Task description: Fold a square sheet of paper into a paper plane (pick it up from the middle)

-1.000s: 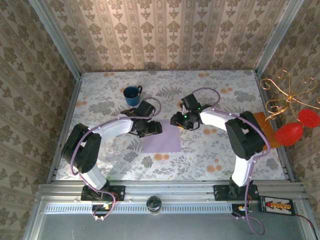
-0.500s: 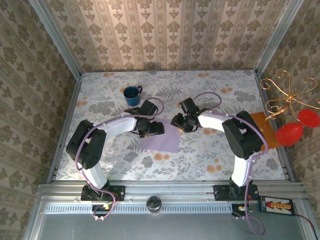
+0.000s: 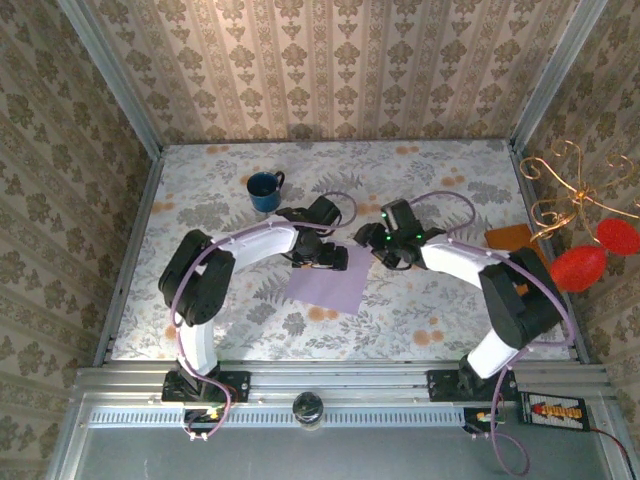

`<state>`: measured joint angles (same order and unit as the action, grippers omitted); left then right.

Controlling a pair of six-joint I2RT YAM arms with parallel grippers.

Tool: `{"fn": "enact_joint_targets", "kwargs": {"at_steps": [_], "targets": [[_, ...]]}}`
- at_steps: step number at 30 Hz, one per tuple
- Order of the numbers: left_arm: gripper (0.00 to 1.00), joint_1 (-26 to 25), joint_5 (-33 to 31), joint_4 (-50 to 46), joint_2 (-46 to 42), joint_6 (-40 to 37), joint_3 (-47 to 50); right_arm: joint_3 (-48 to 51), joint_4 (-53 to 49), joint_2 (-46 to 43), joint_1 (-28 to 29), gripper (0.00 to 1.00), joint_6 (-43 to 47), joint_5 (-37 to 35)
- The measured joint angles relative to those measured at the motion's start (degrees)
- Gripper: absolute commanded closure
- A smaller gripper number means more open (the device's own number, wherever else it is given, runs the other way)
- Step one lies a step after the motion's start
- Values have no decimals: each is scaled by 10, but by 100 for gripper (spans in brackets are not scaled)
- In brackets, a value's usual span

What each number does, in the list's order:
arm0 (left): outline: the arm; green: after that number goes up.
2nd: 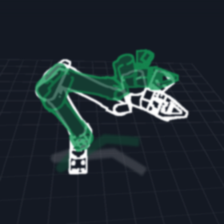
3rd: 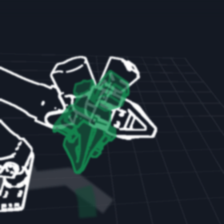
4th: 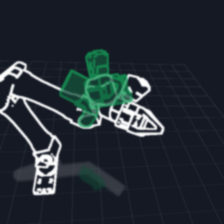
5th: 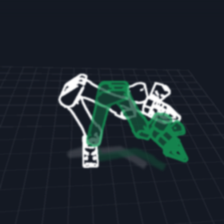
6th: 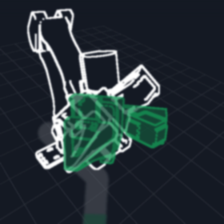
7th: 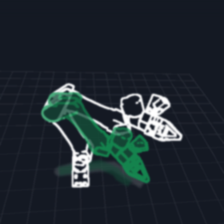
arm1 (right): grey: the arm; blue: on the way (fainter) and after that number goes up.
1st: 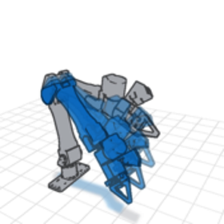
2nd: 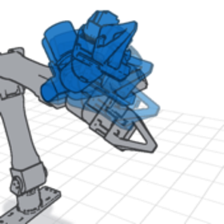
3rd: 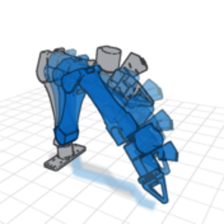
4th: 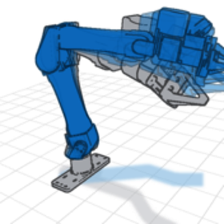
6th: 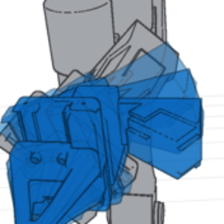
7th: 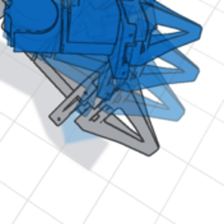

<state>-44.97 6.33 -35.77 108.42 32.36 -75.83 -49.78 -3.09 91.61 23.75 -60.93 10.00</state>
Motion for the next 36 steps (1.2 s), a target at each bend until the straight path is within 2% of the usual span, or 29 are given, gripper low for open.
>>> {"fn": "enact_joint_targets", "kwargs": {"at_steps": [5,11,29,36], "targets": [[13,-19,-17,-34,34,-29,-41,46,11,-38,-62,24,30,7],[14,-27,-35,-74,82,-59,-90,81,-11,-61,-88,22,53,-2],[17,-43,-80,-108,109,-53,-113,88,-25,-64,-99,22,55,-23],[12,-47,-94,-115,106,-40,-116,88,-25,-64,-99,22,55,-23]]}}
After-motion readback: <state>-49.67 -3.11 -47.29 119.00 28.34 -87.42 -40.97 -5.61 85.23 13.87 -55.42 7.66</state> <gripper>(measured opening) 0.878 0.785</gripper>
